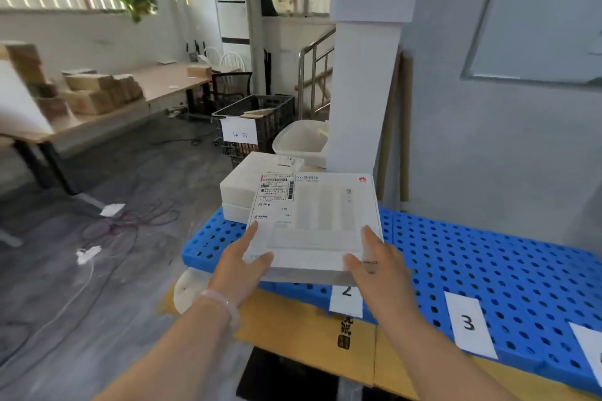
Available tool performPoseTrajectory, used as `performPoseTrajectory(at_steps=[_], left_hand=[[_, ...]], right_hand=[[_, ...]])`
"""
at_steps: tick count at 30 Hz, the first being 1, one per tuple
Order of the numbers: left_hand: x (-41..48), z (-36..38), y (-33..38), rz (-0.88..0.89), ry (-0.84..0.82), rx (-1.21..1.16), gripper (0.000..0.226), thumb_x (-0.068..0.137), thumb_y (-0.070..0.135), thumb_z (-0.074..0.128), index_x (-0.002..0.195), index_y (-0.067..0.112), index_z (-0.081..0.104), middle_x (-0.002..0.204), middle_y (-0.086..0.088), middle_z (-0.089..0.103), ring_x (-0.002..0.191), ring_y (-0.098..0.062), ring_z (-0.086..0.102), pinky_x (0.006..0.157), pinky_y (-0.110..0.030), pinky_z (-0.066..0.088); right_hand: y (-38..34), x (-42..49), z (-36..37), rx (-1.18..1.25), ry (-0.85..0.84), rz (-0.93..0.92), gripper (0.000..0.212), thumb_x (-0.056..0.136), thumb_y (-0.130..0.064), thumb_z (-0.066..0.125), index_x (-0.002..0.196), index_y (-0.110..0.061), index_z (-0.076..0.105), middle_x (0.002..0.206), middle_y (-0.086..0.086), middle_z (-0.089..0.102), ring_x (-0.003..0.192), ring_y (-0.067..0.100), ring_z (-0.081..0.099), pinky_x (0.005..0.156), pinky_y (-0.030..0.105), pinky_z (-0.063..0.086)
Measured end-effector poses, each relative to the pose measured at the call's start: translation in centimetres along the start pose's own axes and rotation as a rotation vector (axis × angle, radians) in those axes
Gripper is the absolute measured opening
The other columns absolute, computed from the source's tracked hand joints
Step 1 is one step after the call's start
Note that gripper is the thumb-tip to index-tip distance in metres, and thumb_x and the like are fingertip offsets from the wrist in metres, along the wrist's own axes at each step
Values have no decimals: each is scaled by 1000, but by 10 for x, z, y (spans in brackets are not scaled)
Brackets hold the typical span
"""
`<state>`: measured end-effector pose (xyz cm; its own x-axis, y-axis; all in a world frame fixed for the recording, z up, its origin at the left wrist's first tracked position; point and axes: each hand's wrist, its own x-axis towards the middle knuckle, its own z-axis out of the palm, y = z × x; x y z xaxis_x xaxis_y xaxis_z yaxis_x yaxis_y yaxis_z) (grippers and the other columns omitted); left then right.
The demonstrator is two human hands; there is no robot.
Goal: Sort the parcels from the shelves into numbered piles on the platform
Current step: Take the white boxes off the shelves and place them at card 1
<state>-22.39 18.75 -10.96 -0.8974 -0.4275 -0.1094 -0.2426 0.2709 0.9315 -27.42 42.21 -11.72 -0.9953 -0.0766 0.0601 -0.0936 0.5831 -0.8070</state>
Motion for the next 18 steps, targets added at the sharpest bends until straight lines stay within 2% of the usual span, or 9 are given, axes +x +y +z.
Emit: performPoseTrajectory(at_steps=[1,4,7,9,11,14,16,18], left_hand=[[14,0,2,-7,17,4,65,91,24,63,145,42,31,130,12,45,105,-15,55,89,-32,48],[52,0,12,-19,60,2,64,93,25,61,146,41,30,124,16,43,94,-3,54,73,-17,41],[93,-4,20,1,80,6,63,92,24,61,145,42,31,127,17,43,104,-9,52,83,-21,42],[120,-10,21,-3,85,-3,64,91,26,63,144,45,32,132,13,45,97,-14,56,76,-25,48],[143,-16,22,2,87,21,63,91,26,62,144,43,33,131,13,44,92,-10,55,65,-14,43],[179,-29,25,19,70,29,62,92,24,61,145,40,34,134,13,44,95,-5,59,58,-8,41],[203,-38,28,35,49,36,61,93,22,60,146,37,33,135,12,44,80,9,56,54,-4,41],[226,-49,30,39,27,46,60,94,20,59,146,36,33,130,15,44,65,15,50,52,-3,39]], right_hand=[[-4,16,4,-5,-15,-11,64,91,-51,53,147,-47,22,145,-5,35,131,18,33,109,43,35],[-12,65,15,9,-61,-35,64,90,-54,52,147,-47,22,148,-6,32,135,20,30,112,42,32],[-23,110,28,52,-75,-50,64,89,-54,53,146,-49,22,148,-7,32,133,16,32,112,42,32],[-30,132,39,49,-74,-72,63,91,-50,53,147,-46,23,147,-7,32,133,16,31,112,41,32],[-36,151,51,48,-75,-66,63,92,-48,54,147,-45,24,147,-7,32,134,17,29,112,41,30],[-48,177,69,75,-85,-49,63,92,-48,55,147,-44,25,147,-8,32,134,14,29,114,39,28],[-58,194,82,71,-65,-45,63,92,-47,55,148,-43,24,145,-9,32,131,10,30,114,36,26],[-70,207,97,87,-30,-39,64,93,-43,55,148,-39,25,137,-13,33,120,3,33,112,30,25]])
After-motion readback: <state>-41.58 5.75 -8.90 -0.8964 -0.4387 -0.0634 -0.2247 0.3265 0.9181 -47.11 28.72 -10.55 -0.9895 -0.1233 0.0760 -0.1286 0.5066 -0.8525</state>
